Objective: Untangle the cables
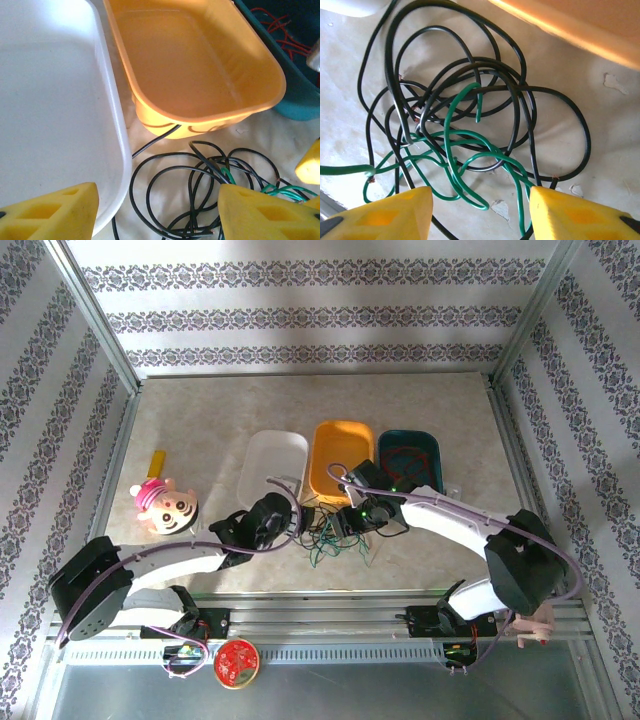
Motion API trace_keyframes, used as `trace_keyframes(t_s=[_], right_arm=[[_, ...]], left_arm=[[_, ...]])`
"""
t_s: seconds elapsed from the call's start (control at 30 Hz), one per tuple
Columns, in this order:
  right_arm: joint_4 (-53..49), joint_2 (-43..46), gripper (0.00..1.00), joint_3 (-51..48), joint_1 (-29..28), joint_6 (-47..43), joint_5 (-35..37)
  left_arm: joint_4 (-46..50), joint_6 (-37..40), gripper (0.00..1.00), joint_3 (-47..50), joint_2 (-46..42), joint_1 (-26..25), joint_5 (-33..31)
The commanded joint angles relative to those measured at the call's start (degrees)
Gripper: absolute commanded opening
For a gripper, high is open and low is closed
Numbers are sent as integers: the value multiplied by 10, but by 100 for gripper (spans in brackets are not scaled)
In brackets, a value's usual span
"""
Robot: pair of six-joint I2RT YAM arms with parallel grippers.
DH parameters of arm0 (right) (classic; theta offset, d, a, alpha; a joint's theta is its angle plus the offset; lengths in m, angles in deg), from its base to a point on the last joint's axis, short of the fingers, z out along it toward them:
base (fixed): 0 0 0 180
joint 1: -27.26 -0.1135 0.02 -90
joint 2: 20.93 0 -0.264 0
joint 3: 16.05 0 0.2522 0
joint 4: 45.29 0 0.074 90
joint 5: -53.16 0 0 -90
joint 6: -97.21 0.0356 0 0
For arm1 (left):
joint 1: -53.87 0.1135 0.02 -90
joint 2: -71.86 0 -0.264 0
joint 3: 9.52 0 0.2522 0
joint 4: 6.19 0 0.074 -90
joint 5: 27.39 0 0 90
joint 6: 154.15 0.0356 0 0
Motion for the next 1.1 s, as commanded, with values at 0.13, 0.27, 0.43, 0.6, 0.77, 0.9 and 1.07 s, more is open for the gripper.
trace_keyframes(t_s=[0.13,0.27,0.43,0.6,0.77,0.9,1.07], right_arm=[[8,-18,52,-31,-4,0,2],[10,-8,52,-42,-3,2,6],[10,6,52,-51,-2,4,5],[9,11,51,-56,0,3,9],[9,21,51,-57,2,4,16],[9,27,51,-59,6,5,19],[14,31,51,-63,9,4,21]], left_arm=[[-3,-9,64,-69,72,16,68],[6,-11,64,-112,131,16,77],[10,-17,62,-144,181,16,76],[12,-21,50,-173,221,16,93],[31,-20,39,-181,241,16,105],[33,-18,28,-176,238,16,124],[29,0,4,-177,222,15,140]])
